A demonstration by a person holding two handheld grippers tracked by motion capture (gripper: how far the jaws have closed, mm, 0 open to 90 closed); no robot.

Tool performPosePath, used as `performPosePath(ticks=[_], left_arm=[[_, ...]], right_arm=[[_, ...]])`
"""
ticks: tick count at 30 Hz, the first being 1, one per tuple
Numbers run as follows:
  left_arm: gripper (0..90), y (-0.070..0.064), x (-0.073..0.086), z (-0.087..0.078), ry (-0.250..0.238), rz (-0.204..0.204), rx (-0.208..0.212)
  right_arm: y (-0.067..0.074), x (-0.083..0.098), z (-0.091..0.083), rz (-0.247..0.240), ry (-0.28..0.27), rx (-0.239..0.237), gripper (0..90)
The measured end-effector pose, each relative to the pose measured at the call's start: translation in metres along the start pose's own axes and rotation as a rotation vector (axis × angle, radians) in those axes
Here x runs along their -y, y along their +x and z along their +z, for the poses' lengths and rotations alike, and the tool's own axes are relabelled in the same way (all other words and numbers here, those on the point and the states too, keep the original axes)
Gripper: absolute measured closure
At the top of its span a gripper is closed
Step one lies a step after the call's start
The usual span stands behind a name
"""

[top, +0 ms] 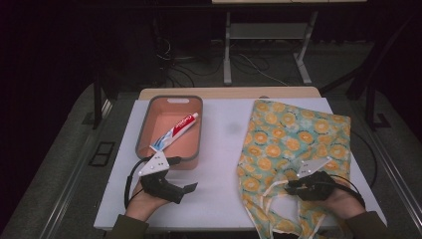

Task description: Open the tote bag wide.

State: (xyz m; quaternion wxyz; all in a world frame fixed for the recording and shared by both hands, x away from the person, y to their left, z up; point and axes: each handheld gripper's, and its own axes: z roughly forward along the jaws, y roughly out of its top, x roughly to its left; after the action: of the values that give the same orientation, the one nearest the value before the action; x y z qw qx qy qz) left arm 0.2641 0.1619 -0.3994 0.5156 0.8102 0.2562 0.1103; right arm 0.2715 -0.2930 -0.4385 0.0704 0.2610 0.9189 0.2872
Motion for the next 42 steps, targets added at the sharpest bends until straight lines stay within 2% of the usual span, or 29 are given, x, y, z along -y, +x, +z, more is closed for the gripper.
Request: performPosePath(ticks=[1,3,6,12,15,17,20,21,22,24,25,26,27,29,31,35,38,39,40,41,42], left_arm=[[0.0,0.000,0.000,0.000,0.001,0.002,0.000],[0.0,0.000,0.000,0.000,0.000,0.001,0.000],[0.0,0.000,0.000,0.000,0.001,0.001,0.000],[0.0,0.000,0.000,0.000,-0.002,-0.003,-0.002],[0.0,0.000,0.000,0.000,-0.003,-0.002,-0.001],[0.0,0.000,-0.001,0.000,-0.005,-0.003,-0.002],[0.0,0.001,-0.001,0.000,-0.004,-0.005,-0.002],[0.0,0.000,-0.001,0.000,-0.005,-0.007,-0.002],[0.0,0.000,-0.001,0.000,-0.007,-0.009,-0.003],[0.0,0.001,-0.001,0.000,-0.006,-0.006,-0.004],[0.0,0.001,-0.001,-0.001,-0.005,-0.006,-0.003],[0.0,0.001,-0.001,-0.001,-0.005,-0.006,-0.004],[0.0,0.002,0.000,-0.001,-0.005,-0.006,-0.004],[0.0,0.002,0.000,-0.001,-0.009,-0.007,-0.006],[0.0,0.003,0.000,-0.002,-0.010,-0.008,-0.005],[0.0,0.003,0.000,-0.003,-0.010,-0.008,-0.004],[0.0,0.003,0.000,-0.004,-0.016,-0.009,-0.003],[0.0,0.003,0.000,-0.004,-0.016,-0.009,-0.003],[0.0,0.003,0.000,-0.004,-0.016,-0.009,-0.003],[0.0,0.003,0.000,-0.004,-0.017,-0.010,-0.002],[0.0,0.003,0.000,-0.004,-0.017,-0.010,-0.002]], right_arm=[[0.001,0.000,0.000,-0.004,-0.002,-0.007,82.6],[0.003,-0.001,0.001,-0.009,-0.004,-0.013,89.2],[0.002,-0.001,0.001,-0.009,-0.002,-0.015,89.8],[-0.001,-0.003,0.001,0.021,-0.035,-0.037,90.0],[-0.005,-0.015,0.002,0.033,-0.070,-0.047,90.0],[-0.006,-0.019,0.004,0.036,-0.078,-0.043,90.0],[-0.014,-0.035,0.008,0.065,-0.107,-0.029,90.0],[-0.014,-0.035,0.008,0.065,-0.107,-0.029,90.0],[-0.020,-0.043,0.011,0.082,-0.121,-0.019,90.0],[-0.023,-0.047,0.013,0.088,-0.129,-0.013,90.0],[-0.028,-0.056,0.018,0.107,-0.142,-0.008,90.0],[-0.028,-0.056,0.018,0.107,-0.142,-0.008,90.0],[-0.031,-0.066,0.022,0.120,-0.154,0.001,90.0],[-0.032,-0.072,0.024,0.126,-0.160,0.001,90.0],[-0.033,-0.087,0.031,0.133,-0.177,-0.001,90.0],[-0.027,-0.103,0.044,0.125,-0.184,-0.039,90.0],[-0.011,-0.110,0.053,0.079,-0.152,-0.070,90.0],[-0.011,-0.110,0.053,0.079,-0.152,-0.070,90.0],[0.000,-0.112,0.055,0.057,-0.141,-0.096,90.0],[0.000,-0.112,0.055,0.057,-0.141,-0.096,90.0],[0.011,-0.113,0.054,0.032,-0.138,-0.120,90.0]])
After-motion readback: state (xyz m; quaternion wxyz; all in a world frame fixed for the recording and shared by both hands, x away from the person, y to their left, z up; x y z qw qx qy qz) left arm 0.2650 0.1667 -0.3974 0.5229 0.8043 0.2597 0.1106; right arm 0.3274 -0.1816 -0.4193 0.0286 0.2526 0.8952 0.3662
